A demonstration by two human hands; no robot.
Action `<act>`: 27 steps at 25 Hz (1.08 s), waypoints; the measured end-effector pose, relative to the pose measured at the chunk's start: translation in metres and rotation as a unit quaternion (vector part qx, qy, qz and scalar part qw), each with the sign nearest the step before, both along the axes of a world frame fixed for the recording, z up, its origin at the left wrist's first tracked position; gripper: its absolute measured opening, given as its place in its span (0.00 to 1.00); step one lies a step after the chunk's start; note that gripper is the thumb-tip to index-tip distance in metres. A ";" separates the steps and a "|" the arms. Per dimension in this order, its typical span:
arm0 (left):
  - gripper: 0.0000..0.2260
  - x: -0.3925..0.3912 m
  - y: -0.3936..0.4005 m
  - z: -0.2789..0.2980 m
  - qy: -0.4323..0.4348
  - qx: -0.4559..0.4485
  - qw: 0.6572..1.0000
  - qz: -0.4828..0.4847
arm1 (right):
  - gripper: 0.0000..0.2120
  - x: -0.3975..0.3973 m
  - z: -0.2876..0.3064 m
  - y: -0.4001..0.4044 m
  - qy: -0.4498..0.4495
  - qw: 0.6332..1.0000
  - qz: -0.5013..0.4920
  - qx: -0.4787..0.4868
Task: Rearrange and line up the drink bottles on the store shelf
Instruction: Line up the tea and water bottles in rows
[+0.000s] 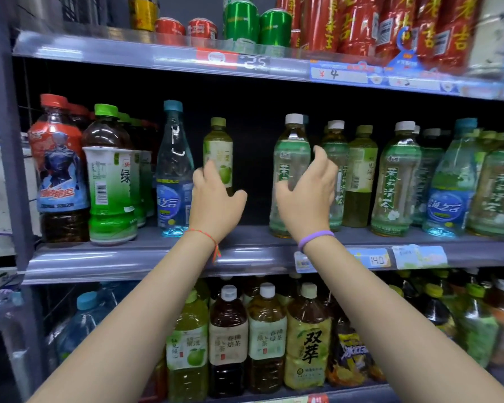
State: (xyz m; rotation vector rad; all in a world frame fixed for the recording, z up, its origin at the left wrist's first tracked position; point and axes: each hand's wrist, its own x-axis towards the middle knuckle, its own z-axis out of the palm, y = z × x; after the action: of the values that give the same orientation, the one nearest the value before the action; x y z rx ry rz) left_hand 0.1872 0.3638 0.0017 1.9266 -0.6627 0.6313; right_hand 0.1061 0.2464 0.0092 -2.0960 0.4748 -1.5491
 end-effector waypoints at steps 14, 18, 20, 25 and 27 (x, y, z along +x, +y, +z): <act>0.24 0.002 -0.029 0.005 0.114 -0.133 0.979 -0.108 | 0.19 -0.001 -0.008 -0.027 0.308 0.935 0.178 -0.002; 0.35 -0.002 -0.025 0.000 0.034 -0.044 0.994 -0.093 | 0.14 0.000 -0.005 -0.027 0.300 0.937 0.171 -0.058; 0.32 0.003 -0.026 -0.001 -0.001 0.004 1.000 -0.021 | 0.19 -0.007 -0.001 -0.031 0.232 0.965 0.109 -0.061; 0.31 0.016 -0.032 0.002 0.039 0.091 0.991 0.087 | 0.31 -0.009 0.004 -0.043 0.250 0.957 0.001 -0.148; 0.30 0.017 -0.036 0.002 0.049 0.086 0.992 0.080 | 0.34 -0.002 0.014 -0.045 0.277 0.942 -0.028 -0.186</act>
State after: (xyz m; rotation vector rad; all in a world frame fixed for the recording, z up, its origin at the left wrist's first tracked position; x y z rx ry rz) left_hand 0.2045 0.3278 0.0036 2.1733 -0.5168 0.5892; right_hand 0.1043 0.2010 0.0228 -2.8509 0.4563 -1.1180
